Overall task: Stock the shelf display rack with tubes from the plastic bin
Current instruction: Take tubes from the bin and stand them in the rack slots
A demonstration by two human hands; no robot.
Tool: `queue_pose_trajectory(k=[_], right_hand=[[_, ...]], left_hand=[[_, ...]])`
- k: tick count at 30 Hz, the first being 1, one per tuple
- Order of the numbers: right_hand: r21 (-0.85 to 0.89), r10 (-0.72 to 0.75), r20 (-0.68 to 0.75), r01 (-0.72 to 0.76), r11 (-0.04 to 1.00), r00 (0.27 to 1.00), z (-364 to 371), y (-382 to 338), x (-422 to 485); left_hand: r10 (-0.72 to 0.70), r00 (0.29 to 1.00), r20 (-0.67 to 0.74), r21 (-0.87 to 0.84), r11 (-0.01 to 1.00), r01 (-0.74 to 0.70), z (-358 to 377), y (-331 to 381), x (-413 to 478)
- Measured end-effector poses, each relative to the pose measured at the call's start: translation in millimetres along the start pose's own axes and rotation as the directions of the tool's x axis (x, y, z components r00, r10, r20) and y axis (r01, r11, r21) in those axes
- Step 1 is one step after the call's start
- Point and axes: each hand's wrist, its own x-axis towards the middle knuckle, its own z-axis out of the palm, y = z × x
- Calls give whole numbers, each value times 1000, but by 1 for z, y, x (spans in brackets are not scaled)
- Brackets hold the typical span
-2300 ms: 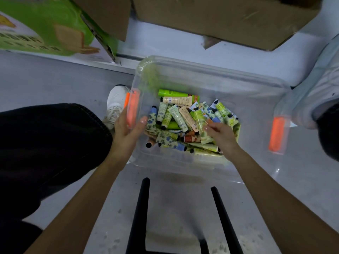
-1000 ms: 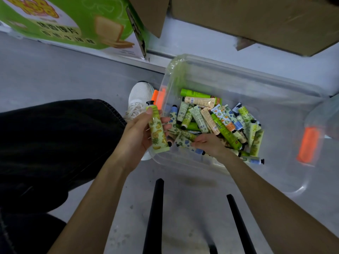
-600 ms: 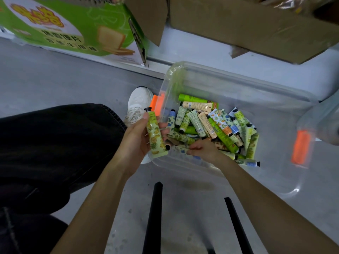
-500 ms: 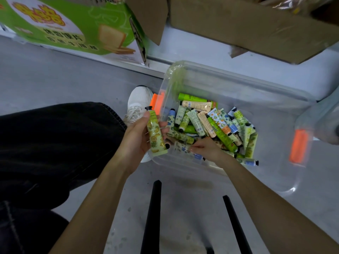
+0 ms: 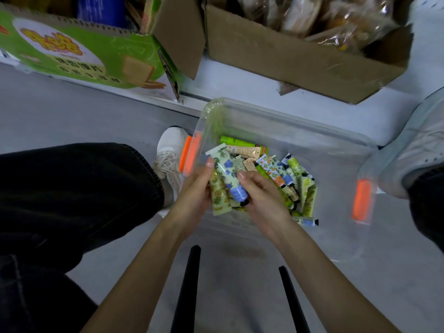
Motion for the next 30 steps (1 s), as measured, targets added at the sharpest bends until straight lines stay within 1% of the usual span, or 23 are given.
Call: queue_pose_trajectory(k=[3,5,8,10,12,15,18,21,23,25,26,28,30], right_hand=[[-144,-103,-30,97,985,994,9,8,-2],[-232,-143,-40,130,964,989,12,13,-5],[-281,-133,7,129,951,991,10,14,-9],[-312,-129,-1,123,942,992,1,10,-6],[-356,-164,-69,130,925,984,-20,3,1],[-473,-190,-196,77,878,962,-73,-5,18],[-620,-122,-235,-52,783,964,-135,-4,33],[-704,32,-256,-209,679,966,-178,7,42],[-768,131,-234,-266,582,963,-186,15,45],[-811,213,-195,-280,514,957,-183,22,48],[-819,232,-176,-273,505,957,-181,25,49],[-837,238,-130,-235,493,963,-178,30,53],[-872,245,-87,-193,450,966,-175,33,57]], left_hand=[[15,999,-50,-65,998,-18,6,0,-4],[6,995,-95,-76,997,-14,7,-2,-6],[-44,993,-113,-59,998,37,5,-7,-7],[-68,991,-114,-70,996,60,2,-10,-7],[-96,988,-118,-75,993,88,-2,-14,-5],[-129,985,-114,-56,991,123,-3,-17,-1],[-168,982,-84,-85,983,161,-2,-21,3],[-201,979,-41,-72,978,197,1,-24,8],[-225,974,-30,-60,973,223,3,-25,10],[-246,969,-36,-63,968,243,4,-25,13],[-250,967,-42,-62,967,248,4,-25,15],[-255,966,-49,-55,966,252,3,-24,19],[-263,963,-56,-64,964,259,3,-22,23]])
